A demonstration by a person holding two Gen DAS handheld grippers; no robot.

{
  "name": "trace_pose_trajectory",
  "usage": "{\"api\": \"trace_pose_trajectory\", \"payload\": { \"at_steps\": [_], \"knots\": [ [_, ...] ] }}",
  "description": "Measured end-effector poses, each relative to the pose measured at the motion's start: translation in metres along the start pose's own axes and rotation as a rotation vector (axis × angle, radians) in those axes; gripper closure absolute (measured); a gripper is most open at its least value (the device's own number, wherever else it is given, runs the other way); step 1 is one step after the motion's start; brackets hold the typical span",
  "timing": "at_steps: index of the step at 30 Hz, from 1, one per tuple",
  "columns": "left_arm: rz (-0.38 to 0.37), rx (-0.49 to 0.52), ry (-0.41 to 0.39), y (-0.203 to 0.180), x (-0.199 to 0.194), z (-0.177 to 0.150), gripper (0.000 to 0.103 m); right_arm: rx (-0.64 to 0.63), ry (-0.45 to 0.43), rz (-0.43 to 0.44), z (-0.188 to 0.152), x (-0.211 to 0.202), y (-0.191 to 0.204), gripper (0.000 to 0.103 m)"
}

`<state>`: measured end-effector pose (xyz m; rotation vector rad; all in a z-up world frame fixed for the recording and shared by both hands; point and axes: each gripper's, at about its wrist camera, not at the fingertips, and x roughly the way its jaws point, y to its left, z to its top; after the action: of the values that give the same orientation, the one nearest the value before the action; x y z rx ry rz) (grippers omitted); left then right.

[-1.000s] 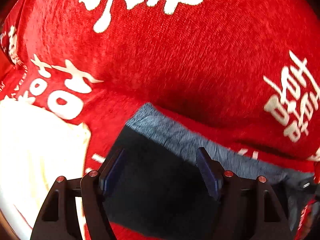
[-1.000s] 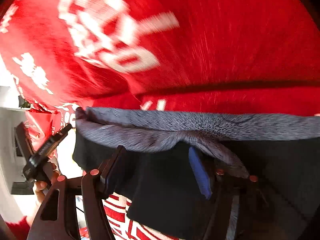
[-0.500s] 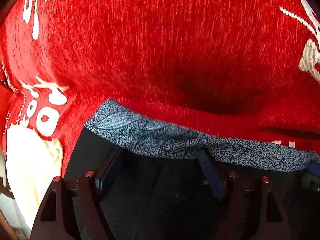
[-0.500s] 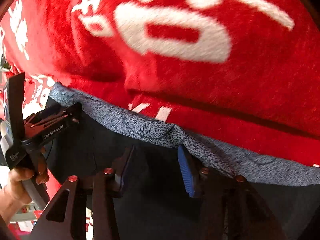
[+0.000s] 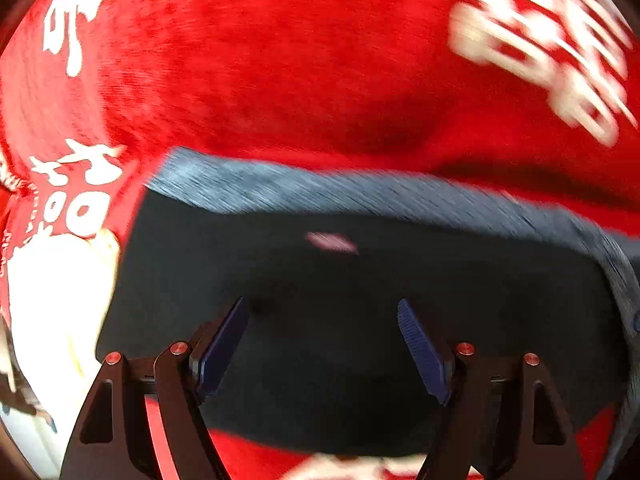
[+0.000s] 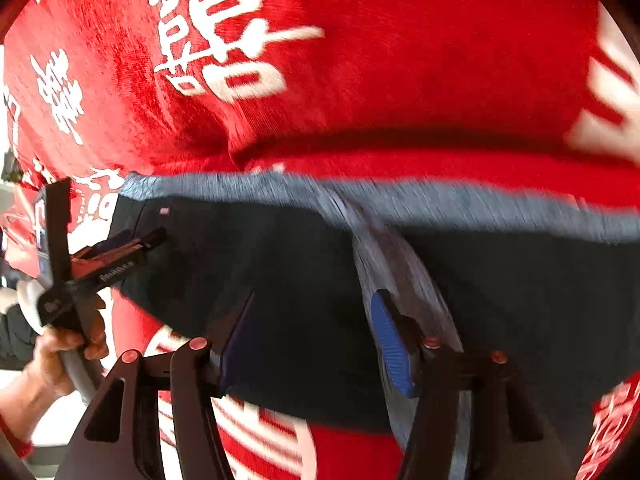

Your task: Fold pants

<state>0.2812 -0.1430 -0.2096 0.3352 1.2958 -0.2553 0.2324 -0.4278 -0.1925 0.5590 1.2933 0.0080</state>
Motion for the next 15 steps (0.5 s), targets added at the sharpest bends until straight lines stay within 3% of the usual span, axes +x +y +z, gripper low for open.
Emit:
{"api": "trace_pose_trajectory", "payload": {
  "at_steps": [4, 7, 12, 15],
  "knots": [
    [-0.062, 0.056, 0.026, -0.043, -0.018, -0.03, 0.024, 0.04, 0.015, 0.015, -0.036, -0.01, -0.012, 0.04],
    [-0.048, 0.102, 0.017, -0.068, -0.031, -0.048, 0.024, 0.078, 0.016, 0.027, -0.051, -0.017, -0.021, 0.04],
    [-0.057, 0.04, 0.052, -0.074, -0.042, -0.064, 0.024, 0.147, 0.017, 0.041, -0.078, -0.036, -0.043, 0.04],
    [-0.051, 0.077, 0.038, -0.079, -0.049, -0.064, 0.024, 0.19, 0.015, 0.019, -0.1, -0.043, -0.057, 0.04]
  ]
}}
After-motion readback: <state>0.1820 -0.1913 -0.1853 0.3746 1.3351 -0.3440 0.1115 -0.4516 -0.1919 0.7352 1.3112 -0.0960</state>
